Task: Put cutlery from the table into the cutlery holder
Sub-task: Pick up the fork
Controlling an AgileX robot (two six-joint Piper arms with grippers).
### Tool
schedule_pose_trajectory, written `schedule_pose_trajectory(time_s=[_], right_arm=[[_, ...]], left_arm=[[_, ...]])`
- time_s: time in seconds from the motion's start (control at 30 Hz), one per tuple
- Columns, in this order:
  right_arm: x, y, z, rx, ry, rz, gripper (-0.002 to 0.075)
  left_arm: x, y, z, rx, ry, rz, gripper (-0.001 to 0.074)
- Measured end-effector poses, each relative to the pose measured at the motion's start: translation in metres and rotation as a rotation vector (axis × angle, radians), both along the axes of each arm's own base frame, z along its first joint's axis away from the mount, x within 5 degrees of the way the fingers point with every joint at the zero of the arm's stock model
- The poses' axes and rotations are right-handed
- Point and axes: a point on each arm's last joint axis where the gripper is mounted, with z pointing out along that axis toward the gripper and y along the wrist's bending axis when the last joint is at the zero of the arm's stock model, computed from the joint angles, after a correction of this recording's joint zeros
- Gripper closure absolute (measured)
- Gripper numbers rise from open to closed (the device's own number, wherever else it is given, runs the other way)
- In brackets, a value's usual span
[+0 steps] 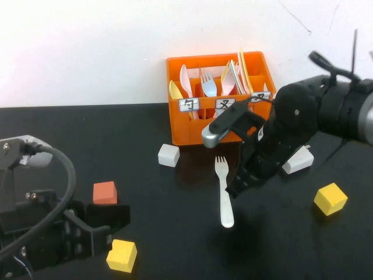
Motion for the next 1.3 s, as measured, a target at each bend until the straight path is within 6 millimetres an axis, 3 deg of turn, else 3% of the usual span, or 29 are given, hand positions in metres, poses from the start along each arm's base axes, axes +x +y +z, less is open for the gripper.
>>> schedule_pose_trajectory(time_s=[0.13,0.3,0.37,0.87,1.13,1.3], right_arm=[[0.002,0.003,-0.01,0.029,0.04,-0.069,0.0557],[0.007,0.01,-0.012,0.082,0.083,-0.173,0.0256],[0.01,0.012,-0.013,0.097,0.095,-0.2,0.0202],[0.028,0.024,-0.037,0.027,0.157,-0.202,0.0165],[0.022,0.038,-0.039,-0.115,0.133,-0.109,0.0164],[0.021,0.036,-0.039,-0.148,0.15,-0.126,0.0164]], left_arm=[[0.0,0.0,0.0,0.004,-0.004,-0.003,0.0736],[0.0,0.0,0.0,0.005,-0.006,-0.004,0.0736],[0.0,0.0,0.0,0.005,-0.006,-0.004,0.0736],[0.001,0.0,0.002,-0.015,-0.012,0.013,0.0736],[0.002,0.001,0.002,-0.017,-0.021,0.026,0.0736],[0.002,0.001,0.002,-0.017,-0.021,0.026,0.0736]])
